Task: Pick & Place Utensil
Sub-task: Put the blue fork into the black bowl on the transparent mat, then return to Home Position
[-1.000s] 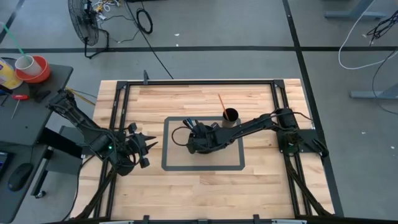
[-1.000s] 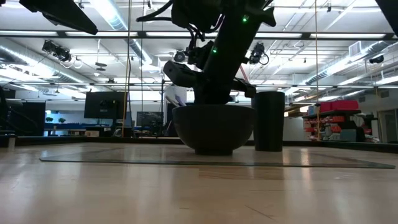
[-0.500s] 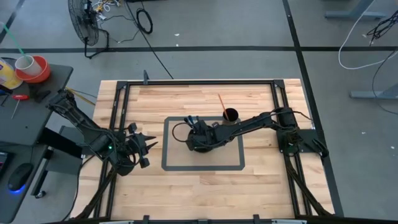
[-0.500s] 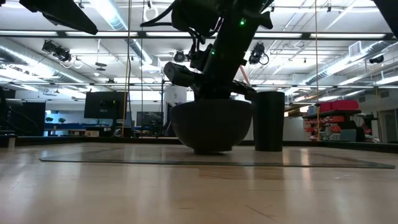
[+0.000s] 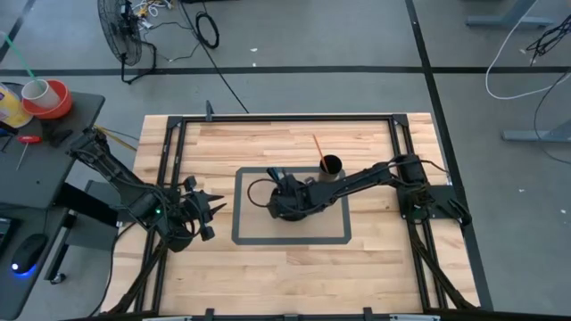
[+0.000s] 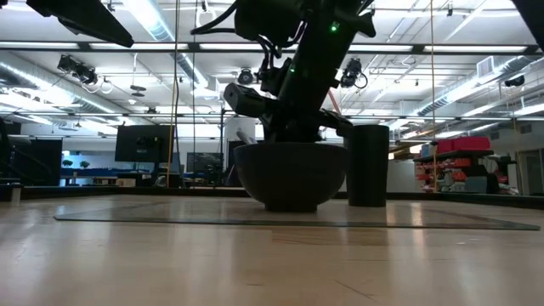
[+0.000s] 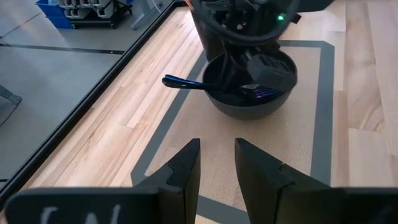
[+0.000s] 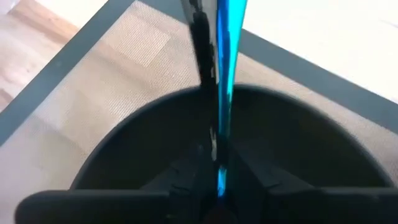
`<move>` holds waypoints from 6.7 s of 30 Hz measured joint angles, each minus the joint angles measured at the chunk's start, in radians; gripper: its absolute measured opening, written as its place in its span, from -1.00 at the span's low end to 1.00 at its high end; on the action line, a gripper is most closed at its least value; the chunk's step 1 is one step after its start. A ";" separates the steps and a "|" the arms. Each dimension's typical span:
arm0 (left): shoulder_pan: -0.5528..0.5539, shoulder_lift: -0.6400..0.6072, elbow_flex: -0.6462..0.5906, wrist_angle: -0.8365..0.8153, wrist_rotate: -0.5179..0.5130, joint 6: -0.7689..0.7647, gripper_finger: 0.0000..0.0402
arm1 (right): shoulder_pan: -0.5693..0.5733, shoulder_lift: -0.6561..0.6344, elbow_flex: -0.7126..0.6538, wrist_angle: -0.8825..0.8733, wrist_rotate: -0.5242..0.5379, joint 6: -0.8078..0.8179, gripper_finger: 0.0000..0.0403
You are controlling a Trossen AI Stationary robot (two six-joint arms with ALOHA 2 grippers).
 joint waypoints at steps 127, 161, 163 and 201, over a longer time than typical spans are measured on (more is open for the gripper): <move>0.142 0.253 0.000 0.620 0.156 0.481 -0.48 | -0.072 -2.058 -1.496 0.822 -0.454 -0.924 -0.91; 0.450 -0.397 -0.541 0.991 0.680 0.694 -0.97 | -0.072 -2.058 -1.496 0.676 -0.446 -0.906 -0.91; 0.505 -0.478 -0.567 0.972 0.718 0.682 -0.98 | -0.072 -2.058 -1.496 0.676 -0.446 -0.906 -0.91; 0.603 -0.970 -0.801 0.895 0.859 0.706 -0.94 | -0.071 -2.038 -1.496 0.677 -0.446 -0.906 -0.91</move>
